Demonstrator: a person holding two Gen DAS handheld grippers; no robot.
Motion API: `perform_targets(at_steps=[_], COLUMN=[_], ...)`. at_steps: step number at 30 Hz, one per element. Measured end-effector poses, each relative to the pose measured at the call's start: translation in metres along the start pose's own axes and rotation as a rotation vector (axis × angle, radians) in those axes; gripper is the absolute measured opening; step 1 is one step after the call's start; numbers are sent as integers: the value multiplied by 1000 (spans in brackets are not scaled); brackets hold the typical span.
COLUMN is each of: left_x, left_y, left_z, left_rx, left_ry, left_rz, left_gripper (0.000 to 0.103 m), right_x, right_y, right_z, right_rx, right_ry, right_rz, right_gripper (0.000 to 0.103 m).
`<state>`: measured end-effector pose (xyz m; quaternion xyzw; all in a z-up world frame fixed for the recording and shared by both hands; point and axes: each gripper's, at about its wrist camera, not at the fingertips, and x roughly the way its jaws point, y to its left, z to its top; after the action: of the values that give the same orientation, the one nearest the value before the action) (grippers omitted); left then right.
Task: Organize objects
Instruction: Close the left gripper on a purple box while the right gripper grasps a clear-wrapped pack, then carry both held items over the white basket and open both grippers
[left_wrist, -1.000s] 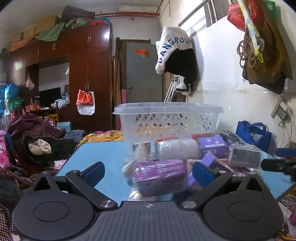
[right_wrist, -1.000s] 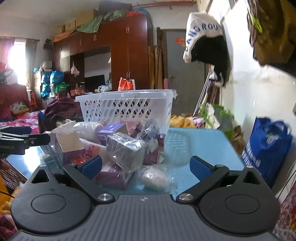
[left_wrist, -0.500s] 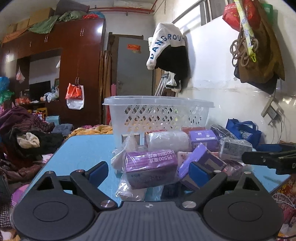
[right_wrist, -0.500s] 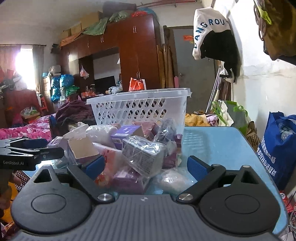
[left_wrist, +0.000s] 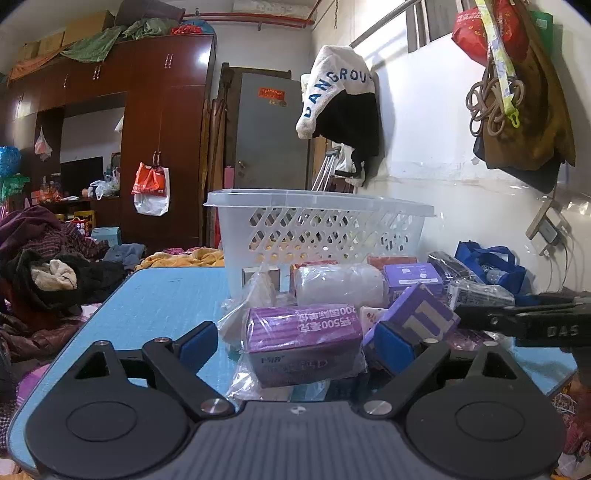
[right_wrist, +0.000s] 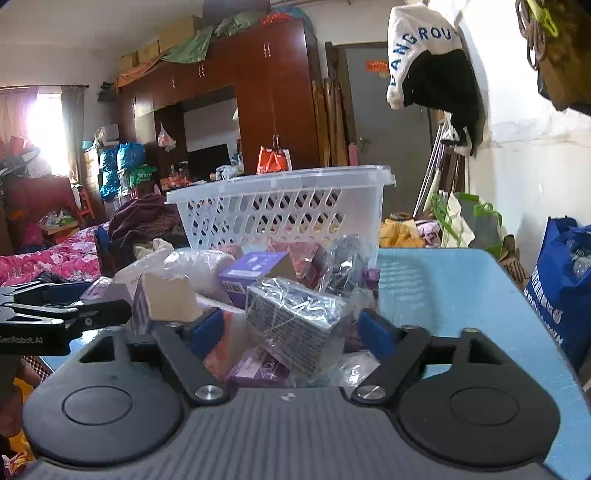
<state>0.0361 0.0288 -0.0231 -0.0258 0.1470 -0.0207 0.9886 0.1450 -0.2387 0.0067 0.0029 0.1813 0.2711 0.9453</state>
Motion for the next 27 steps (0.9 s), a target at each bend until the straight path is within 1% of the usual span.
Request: perform_targets(at_steps=[1, 2, 3, 4, 8, 12, 27], left_x=[0, 0, -1, -1, -2, -5, -12], left_y=[0, 0, 0, -1, -1, -1, 7], left_z=[0, 0, 0, 0, -1, -1, 4], left_rx=[0, -1, 0, 3, 7, 8, -6], left_ry=[-4, -9, -15, -16, -31, -53, -102], left_rz=[-3, -6, -9, -7, -1, -7, -11], left_gripper=[87, 79, 68, 67, 67, 66, 66], right_x=[0, -2, -4, -6, -14, -19, -29], right_y=[-1, 0, 0, 2, 4, 6, 6], right_z=[-1, -1, -2, -2, -1, 0, 9], right_rx=[1, -2, -6, -11, -26, -46, -41], right_ry=[1, -1, -8, -16, -51, -74, -140], right_rz=[3, 2, -2, -4, -8, -12, 4], right_gripper=[63, 55, 52, 47, 42, 39, 37])
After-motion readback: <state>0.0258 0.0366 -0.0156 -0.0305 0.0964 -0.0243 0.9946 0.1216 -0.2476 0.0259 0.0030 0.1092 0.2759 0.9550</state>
